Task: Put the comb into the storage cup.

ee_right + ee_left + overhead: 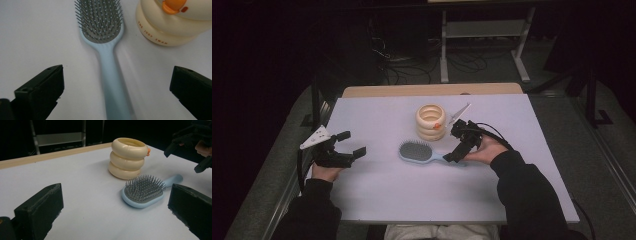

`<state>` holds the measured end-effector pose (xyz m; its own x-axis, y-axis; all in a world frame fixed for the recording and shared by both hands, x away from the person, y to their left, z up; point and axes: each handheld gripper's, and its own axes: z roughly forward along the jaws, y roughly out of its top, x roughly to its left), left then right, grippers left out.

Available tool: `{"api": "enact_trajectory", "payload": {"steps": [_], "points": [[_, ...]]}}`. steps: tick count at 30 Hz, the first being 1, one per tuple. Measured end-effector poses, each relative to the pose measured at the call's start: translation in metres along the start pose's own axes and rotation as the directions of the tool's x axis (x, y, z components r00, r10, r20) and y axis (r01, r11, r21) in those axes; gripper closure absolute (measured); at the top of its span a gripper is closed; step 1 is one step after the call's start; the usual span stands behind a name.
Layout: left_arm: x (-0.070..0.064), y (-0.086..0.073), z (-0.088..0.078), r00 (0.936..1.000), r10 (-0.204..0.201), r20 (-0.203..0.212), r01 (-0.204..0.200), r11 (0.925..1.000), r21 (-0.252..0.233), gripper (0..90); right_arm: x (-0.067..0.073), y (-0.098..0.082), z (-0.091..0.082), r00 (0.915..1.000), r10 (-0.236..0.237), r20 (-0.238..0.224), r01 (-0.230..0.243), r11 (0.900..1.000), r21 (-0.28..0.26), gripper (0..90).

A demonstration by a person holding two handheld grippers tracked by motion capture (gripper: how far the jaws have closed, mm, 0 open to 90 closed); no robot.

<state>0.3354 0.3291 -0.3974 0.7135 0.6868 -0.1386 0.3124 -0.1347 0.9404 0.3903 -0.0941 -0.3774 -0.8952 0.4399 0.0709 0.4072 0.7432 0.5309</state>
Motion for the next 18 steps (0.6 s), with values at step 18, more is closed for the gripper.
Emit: {"api": "enact_trajectory", "payload": {"steps": [18], "points": [[0.0,0.0,0.0,1.0,0.001,0.003,-0.001,1.0,0.001,0.0,0.001,0.008,0.019,0.9994,-0.032,-0.014,0.032,0.998,0.053,0.0]]}}
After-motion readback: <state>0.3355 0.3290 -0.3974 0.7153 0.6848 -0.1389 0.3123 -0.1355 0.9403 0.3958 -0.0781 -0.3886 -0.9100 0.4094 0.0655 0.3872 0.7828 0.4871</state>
